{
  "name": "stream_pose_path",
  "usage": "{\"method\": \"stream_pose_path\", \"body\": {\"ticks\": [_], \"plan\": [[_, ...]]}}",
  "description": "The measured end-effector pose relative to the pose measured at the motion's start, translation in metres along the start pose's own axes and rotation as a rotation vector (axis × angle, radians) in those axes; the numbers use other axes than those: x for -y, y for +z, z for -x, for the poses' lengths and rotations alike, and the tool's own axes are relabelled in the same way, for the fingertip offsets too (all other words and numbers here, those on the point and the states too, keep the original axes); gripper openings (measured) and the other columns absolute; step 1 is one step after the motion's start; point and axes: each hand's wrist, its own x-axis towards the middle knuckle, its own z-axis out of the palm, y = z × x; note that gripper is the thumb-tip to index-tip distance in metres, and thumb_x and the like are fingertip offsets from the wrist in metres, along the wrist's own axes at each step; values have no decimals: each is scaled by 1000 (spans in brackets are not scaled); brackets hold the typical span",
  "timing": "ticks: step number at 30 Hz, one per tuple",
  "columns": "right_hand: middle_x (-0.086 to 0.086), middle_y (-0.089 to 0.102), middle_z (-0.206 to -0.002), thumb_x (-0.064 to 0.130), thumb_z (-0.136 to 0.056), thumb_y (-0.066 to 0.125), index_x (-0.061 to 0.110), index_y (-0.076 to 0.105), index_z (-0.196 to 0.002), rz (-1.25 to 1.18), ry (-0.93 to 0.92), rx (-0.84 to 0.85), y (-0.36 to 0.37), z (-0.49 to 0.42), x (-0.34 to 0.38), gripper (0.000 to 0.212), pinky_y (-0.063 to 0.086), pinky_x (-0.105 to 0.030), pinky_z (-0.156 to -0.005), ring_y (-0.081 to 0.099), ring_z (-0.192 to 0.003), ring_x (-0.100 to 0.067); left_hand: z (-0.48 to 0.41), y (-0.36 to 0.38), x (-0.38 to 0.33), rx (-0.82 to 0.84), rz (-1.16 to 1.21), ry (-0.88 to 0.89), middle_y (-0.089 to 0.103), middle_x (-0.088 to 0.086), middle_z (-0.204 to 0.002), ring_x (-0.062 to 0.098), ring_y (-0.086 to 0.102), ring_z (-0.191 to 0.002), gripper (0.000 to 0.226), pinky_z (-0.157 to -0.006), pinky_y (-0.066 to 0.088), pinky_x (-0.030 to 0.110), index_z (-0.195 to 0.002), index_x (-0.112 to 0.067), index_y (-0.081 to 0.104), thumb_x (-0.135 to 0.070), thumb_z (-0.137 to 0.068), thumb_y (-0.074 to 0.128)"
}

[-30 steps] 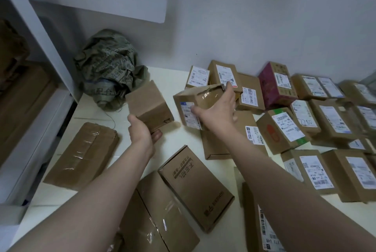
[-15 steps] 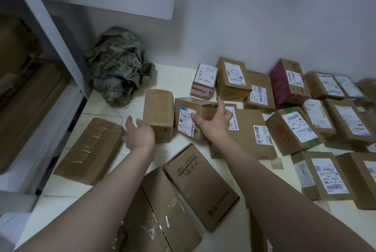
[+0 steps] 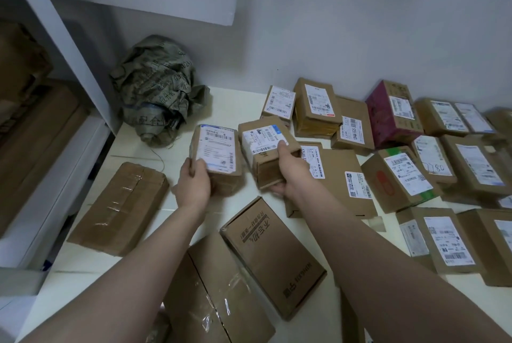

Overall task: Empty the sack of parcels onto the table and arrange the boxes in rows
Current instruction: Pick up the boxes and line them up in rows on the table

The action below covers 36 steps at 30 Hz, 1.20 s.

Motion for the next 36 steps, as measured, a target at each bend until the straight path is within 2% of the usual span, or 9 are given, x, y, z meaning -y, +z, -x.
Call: {"method": "stream_pose_path", "body": {"ticks": [3, 7, 11, 15, 18, 20, 25, 31, 36], "plan": [[-10, 59, -118, 40, -99, 51, 15, 47, -123, 60, 29, 62, 8, -1, -12, 35, 57, -39, -50, 61, -82, -28, -6, -6, 9, -70, 5, -36, 46, 7, -145, 31, 51, -122, 58, -107, 41, 42, -146, -31, 42, -43, -89, 40], [-11, 65, -119, 19, -96, 50, 13, 57, -123, 52, 30, 27, 15, -9, -32, 29, 62, -41, -68, 65, -97, -30, -5, -4, 8, -18, -82, 63, 40, 9, -149, 29, 49, -126, 54, -98, 38, 32, -151, -22, 32, -29, -99, 45], [-10, 59, -84, 12, -93, 43, 10, 58, -100, 160, -81, 10, 0, 9, -37, 16, 49, -20, -39, 52, -59, -21, 17, 7, 3, -26, -243, 175, 20, 13, -153, 29, 29, -138, 73, -109, 35, 37, -155, -17, 19, -24, -93, 57], [-8, 49, -79, 17, -93, 45, 15, 49, -97, 294, -158, 9, -38, 28, -49, 6, 35, -23, -43, 41, -60, -21, 53, 18, 3, -116, -369, 326, 15, 17, -150, 34, 18, -137, 77, -110, 35, 43, -151, -15, 23, -15, -84, 61], [-8, 61, -98, 20, -94, 47, 18, 56, -108, 392, -228, -15, -73, 44, -62, 17, 54, -37, -63, 56, -77, -24, 84, 28, 3, -4, -517, 352, 19, 19, -149, 37, 21, -136, 71, -112, 32, 44, -149, -16, 29, -17, -85, 61], [-5, 65, -116, 25, -95, 50, 19, 60, -121, 563, -305, -86, -102, 54, -69, 29, 55, -38, -84, 63, -99, -26, 107, 39, 5, 146, -618, 359, 30, 19, -146, 36, 28, -136, 63, -108, 36, 44, -147, -20, 35, -20, -89, 59], [-4, 62, -128, 26, -95, 51, 22, 59, -129, 758, -318, -317, -192, 66, -75, 36, 47, -31, -88, 59, -114, -28, 170, 77, 34, 533, -751, 337, 53, 12, -135, 30, 56, -116, 60, -96, 49, 39, -144, -21, 40, -30, -88, 61], [-10, 43, -147, 45, -93, 52, 15, 34, -148, 1045, -125, -399, -286, 67, -89, 66, 43, -37, -90, 45, -131, -31, 248, 140, 89, 568, -952, 246, 40, 18, -139, 34, 44, -126, 81, -100, 46, 42, -149, -22, 25, -45, -83, 66], [-20, 5, -161, 80, -79, 45, 10, -1, -156, 1567, -1, -166, -336, 89, -127, 114, 26, -56, -113, 12, -147, -42, 299, 179, 131, 455, -865, -61, 13, 14, -142, 35, 34, -128, 134, -102, 44, 46, -149, -40, -10, -44, -58, 88]]}}
